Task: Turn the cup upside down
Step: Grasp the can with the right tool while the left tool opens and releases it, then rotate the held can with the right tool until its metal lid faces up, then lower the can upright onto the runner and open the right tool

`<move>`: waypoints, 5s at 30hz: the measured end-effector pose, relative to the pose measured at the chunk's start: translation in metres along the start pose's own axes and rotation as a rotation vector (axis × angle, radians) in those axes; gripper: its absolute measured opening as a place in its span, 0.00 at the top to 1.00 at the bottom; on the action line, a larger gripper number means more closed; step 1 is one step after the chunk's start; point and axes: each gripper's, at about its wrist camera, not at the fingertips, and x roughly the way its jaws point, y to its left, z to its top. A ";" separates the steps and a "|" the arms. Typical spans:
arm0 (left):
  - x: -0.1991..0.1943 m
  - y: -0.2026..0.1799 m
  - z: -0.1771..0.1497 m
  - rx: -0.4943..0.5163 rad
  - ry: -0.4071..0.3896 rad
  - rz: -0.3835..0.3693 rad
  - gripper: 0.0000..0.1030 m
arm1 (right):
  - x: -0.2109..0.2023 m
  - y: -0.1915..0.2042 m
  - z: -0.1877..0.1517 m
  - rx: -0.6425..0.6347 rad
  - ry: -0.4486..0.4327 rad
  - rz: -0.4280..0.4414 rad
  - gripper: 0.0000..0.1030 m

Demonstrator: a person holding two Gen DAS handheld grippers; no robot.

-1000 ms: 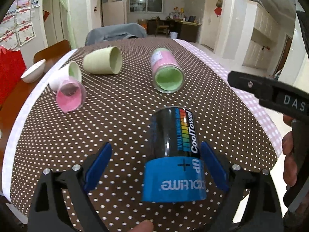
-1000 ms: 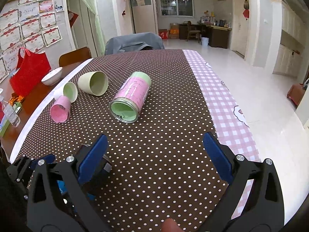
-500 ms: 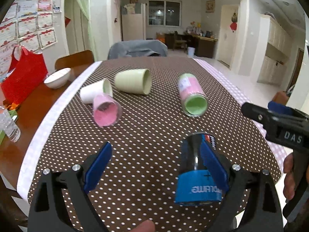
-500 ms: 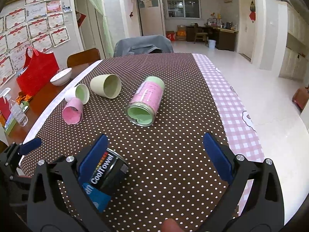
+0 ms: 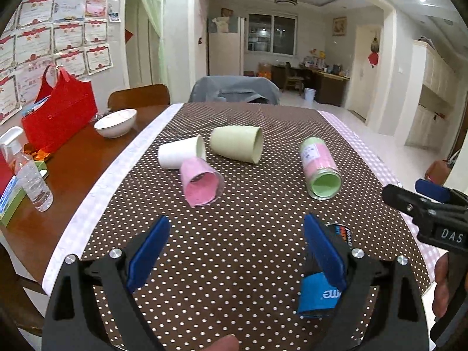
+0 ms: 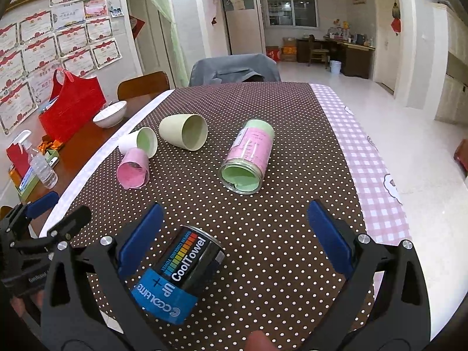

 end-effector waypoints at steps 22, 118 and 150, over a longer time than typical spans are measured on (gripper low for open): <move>-0.007 0.031 -0.003 -0.054 -0.027 0.042 0.12 | 0.018 0.029 -0.008 -0.023 0.121 0.075 0.06; 0.002 0.044 -0.019 -0.086 0.024 0.087 0.12 | 0.068 0.065 -0.028 -0.271 -0.003 0.133 0.35; -0.038 0.020 0.000 -0.039 -0.068 0.085 0.12 | 0.019 0.037 0.005 -0.043 0.047 0.252 0.06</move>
